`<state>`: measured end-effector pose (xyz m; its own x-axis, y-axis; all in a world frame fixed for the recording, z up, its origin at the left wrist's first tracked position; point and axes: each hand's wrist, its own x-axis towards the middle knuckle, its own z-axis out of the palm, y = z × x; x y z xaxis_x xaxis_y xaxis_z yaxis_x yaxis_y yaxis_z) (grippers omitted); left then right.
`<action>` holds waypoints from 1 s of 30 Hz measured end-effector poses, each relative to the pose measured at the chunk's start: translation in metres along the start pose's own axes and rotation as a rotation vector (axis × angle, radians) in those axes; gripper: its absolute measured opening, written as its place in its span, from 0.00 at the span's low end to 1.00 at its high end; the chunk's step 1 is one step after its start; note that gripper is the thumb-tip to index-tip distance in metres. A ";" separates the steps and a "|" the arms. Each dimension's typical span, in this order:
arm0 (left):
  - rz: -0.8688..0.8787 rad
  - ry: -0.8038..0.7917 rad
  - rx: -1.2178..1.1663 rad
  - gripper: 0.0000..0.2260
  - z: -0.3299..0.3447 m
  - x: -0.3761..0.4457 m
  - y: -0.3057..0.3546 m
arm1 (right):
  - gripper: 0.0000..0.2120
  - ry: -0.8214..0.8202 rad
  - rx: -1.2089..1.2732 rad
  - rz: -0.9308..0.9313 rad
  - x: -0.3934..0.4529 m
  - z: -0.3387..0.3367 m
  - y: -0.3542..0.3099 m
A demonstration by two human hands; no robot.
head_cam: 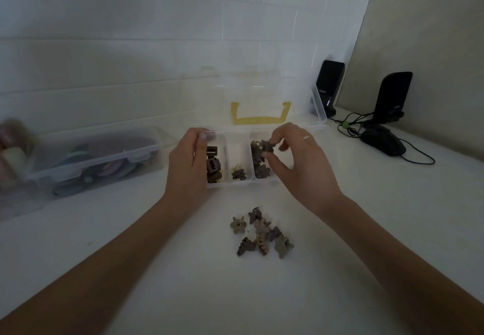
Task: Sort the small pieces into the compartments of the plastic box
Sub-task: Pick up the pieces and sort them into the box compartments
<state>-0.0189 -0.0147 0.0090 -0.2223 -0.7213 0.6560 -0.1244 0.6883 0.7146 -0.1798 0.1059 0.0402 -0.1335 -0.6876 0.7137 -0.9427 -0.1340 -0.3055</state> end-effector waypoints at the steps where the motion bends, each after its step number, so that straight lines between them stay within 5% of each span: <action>1: 0.000 -0.005 -0.001 0.11 0.000 0.000 -0.001 | 0.06 0.001 -0.021 -0.008 0.005 0.004 0.001; 7: -0.015 -0.029 -0.025 0.10 0.001 0.000 -0.002 | 0.09 -0.064 -0.074 -0.025 -0.004 0.009 0.010; 12: -0.025 -0.029 -0.016 0.10 0.001 0.000 -0.003 | 0.08 -0.382 0.104 -0.053 -0.010 -0.014 0.005; 16: -0.027 -0.031 -0.006 0.09 0.001 0.001 -0.002 | 0.08 -0.403 0.194 -0.080 -0.004 -0.024 -0.006; 22: -0.006 -0.034 0.010 0.10 0.000 0.001 -0.003 | 0.10 -0.811 0.063 -0.002 -0.011 -0.016 -0.008; 30: 0.005 -0.032 0.016 0.09 0.001 0.001 -0.005 | 0.08 -0.839 0.055 0.008 -0.015 -0.009 -0.007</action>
<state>-0.0199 -0.0190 0.0061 -0.2537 -0.7152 0.6512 -0.1388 0.6932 0.7072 -0.1735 0.1235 0.0373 0.1518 -0.9883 0.0125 -0.9237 -0.1464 -0.3540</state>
